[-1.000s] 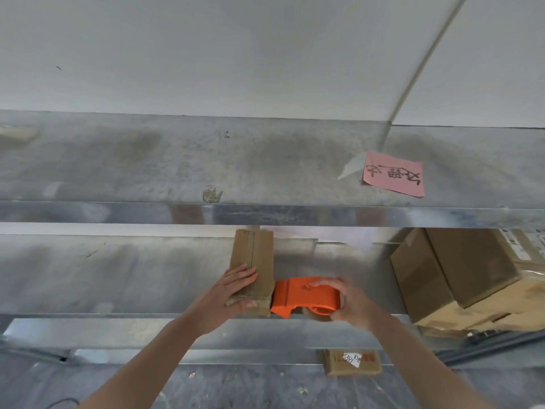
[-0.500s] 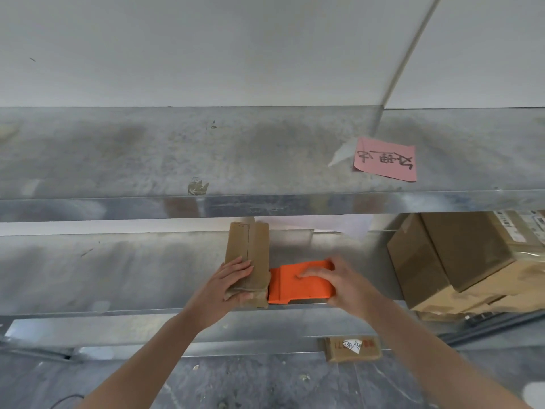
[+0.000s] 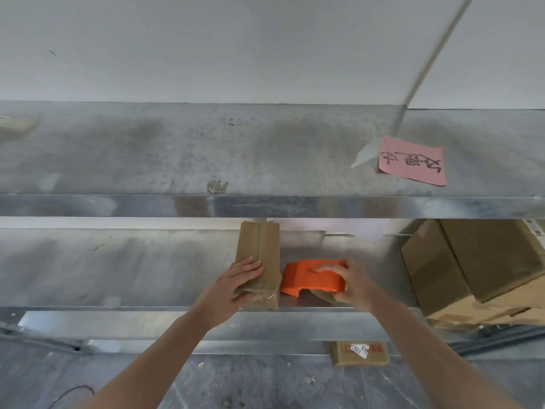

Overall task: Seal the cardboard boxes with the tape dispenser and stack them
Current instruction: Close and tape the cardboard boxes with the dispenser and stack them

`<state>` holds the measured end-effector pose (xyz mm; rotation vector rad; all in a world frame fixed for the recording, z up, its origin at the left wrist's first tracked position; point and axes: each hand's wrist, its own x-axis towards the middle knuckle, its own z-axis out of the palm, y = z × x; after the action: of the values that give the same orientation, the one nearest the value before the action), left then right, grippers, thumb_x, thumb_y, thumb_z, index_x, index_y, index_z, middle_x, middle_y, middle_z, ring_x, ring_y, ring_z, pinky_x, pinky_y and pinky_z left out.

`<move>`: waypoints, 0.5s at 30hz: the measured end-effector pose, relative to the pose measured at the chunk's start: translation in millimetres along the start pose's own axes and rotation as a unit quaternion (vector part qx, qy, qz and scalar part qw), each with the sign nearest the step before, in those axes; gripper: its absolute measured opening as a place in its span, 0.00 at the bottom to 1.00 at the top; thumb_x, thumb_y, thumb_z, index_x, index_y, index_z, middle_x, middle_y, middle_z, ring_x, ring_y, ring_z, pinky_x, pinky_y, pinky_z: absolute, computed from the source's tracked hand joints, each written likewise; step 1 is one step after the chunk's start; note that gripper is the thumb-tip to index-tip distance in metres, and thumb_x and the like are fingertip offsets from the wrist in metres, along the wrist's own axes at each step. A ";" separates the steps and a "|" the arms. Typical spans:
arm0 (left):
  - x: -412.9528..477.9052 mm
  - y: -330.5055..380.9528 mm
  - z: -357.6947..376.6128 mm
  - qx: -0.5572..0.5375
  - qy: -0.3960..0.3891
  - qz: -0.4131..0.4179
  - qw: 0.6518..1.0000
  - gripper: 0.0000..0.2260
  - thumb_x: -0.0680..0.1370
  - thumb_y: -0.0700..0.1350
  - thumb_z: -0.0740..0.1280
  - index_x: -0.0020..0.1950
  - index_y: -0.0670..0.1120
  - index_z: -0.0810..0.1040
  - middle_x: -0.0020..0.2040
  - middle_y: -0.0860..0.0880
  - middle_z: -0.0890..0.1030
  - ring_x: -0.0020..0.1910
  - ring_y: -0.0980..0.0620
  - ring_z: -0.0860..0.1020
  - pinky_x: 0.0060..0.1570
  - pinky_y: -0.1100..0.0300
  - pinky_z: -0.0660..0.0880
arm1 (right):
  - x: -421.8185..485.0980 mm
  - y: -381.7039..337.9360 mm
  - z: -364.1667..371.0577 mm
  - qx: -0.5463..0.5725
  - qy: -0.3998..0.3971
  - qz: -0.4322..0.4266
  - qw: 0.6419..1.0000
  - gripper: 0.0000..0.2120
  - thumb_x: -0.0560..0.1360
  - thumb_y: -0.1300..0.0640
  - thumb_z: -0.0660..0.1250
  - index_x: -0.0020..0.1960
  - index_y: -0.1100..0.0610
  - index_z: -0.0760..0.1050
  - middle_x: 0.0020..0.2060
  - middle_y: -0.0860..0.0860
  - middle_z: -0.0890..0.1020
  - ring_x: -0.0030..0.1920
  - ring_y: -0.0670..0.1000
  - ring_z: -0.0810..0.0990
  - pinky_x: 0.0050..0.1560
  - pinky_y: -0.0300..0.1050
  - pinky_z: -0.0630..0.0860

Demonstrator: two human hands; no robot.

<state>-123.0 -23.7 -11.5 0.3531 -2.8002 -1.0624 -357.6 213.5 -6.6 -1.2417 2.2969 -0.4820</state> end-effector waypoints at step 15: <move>-18.4 -11.4 -43.3 0.008 -0.048 0.018 0.999 0.37 0.73 0.52 0.72 0.76 0.61 0.55 0.78 0.62 0.45 0.76 0.62 0.39 0.75 0.53 0.43 | 6.5 -80.7 22.8 0.006 0.092 -0.176 0.980 0.24 0.73 0.59 0.73 0.64 0.40 0.75 0.67 0.42 0.73 0.69 0.45 0.68 0.69 0.48 0.69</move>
<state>-94.6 -54.8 12.5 0.2579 -2.8889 -1.0782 -293.1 163.7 14.6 -1.6703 2.2187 -0.7609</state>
